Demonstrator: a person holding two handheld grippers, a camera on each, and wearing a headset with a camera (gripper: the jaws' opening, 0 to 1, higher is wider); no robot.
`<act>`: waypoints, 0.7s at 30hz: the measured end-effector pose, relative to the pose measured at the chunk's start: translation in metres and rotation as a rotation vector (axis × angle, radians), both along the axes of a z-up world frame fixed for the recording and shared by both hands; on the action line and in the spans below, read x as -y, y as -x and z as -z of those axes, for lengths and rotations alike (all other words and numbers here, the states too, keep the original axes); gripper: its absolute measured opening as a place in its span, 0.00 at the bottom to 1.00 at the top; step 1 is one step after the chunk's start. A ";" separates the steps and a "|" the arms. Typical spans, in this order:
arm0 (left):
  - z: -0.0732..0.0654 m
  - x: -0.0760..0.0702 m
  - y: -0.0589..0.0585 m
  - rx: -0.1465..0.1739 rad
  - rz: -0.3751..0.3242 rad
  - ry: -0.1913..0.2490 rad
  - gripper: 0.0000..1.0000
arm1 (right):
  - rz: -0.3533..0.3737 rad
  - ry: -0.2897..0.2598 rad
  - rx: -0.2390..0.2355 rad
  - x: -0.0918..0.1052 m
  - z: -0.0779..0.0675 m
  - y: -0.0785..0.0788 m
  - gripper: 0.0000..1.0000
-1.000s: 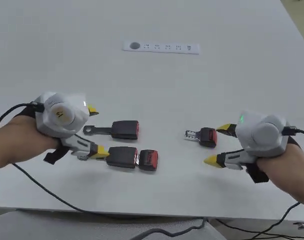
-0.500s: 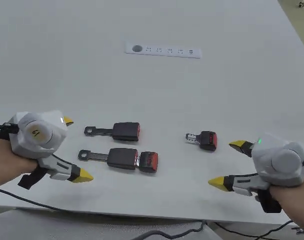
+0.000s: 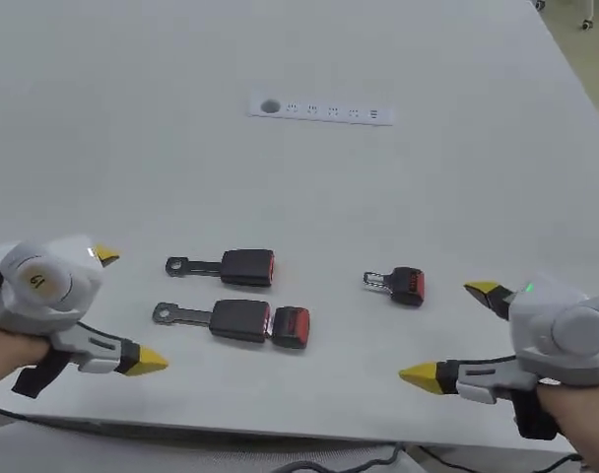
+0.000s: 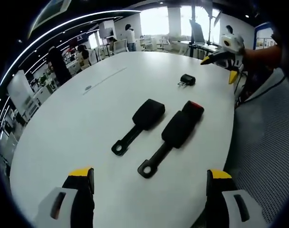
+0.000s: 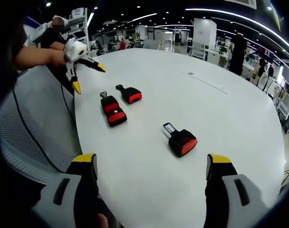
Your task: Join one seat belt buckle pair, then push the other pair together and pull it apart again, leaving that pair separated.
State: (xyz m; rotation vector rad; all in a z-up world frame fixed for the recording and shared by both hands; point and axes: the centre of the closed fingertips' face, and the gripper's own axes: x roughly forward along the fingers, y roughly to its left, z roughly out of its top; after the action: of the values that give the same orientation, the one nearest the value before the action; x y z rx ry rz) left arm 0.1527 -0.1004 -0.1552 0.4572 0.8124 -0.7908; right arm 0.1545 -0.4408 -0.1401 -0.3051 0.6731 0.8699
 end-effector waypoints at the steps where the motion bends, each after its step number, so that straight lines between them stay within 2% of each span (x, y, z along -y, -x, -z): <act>1: 0.000 0.000 0.001 -0.001 -0.005 0.005 1.00 | 0.014 -0.011 -0.001 0.000 0.000 -0.001 1.00; 3: -0.004 0.003 0.001 -0.006 -0.028 0.052 1.00 | 0.028 -0.015 -0.008 -0.001 -0.002 -0.001 1.00; 4: -0.005 0.003 0.001 -0.006 -0.032 0.060 1.00 | 0.034 -0.018 -0.020 -0.002 -0.002 0.000 1.00; 10: -0.005 -0.002 -0.001 -0.013 -0.064 0.088 1.00 | 0.037 -0.022 -0.028 -0.003 -0.002 0.002 1.00; 13: -0.007 0.001 -0.001 -0.015 -0.073 0.106 1.00 | 0.042 -0.025 -0.029 -0.003 -0.001 0.004 1.00; 19: -0.007 0.005 0.001 -0.012 -0.059 0.104 1.00 | 0.054 -0.024 -0.031 -0.002 0.000 0.005 1.00; 21: -0.007 0.005 0.002 0.007 -0.053 0.084 1.00 | 0.052 -0.017 -0.028 -0.002 -0.001 0.006 1.00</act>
State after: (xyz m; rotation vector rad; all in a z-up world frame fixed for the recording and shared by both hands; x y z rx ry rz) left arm 0.1504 -0.1054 -0.1485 0.3621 0.7783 -0.7712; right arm 0.1482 -0.4393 -0.1393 -0.2596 0.6966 0.8312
